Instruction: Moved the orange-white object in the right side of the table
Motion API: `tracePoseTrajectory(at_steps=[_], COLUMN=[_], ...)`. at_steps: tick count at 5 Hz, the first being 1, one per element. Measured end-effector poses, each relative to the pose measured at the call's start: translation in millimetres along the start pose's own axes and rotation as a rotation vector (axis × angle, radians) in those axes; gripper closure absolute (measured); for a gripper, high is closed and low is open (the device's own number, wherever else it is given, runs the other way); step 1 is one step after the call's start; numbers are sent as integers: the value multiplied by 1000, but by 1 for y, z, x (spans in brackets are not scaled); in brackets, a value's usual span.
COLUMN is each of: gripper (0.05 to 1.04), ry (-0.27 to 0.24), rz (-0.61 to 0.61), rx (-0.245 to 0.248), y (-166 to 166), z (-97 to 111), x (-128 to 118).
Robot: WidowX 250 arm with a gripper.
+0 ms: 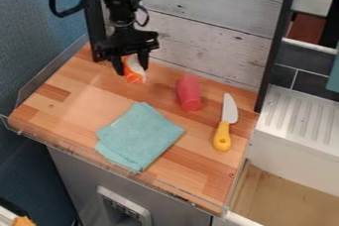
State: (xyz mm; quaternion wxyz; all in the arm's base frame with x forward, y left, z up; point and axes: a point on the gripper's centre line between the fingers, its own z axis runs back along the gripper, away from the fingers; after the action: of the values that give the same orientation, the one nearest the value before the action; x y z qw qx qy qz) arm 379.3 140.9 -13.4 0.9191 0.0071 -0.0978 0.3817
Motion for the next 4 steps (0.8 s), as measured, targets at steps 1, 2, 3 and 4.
tracePoseTrajectory(at_steps=[1, 2, 3, 4], gripper=[472, 472, 471, 472], ry=[19, 8, 10, 12], rz=[22, 44, 62, 65], rx=[30, 42, 66, 74], y=[7, 12, 20, 19], z=[-18, -31, -39, -44], x=[17, 35, 46, 49])
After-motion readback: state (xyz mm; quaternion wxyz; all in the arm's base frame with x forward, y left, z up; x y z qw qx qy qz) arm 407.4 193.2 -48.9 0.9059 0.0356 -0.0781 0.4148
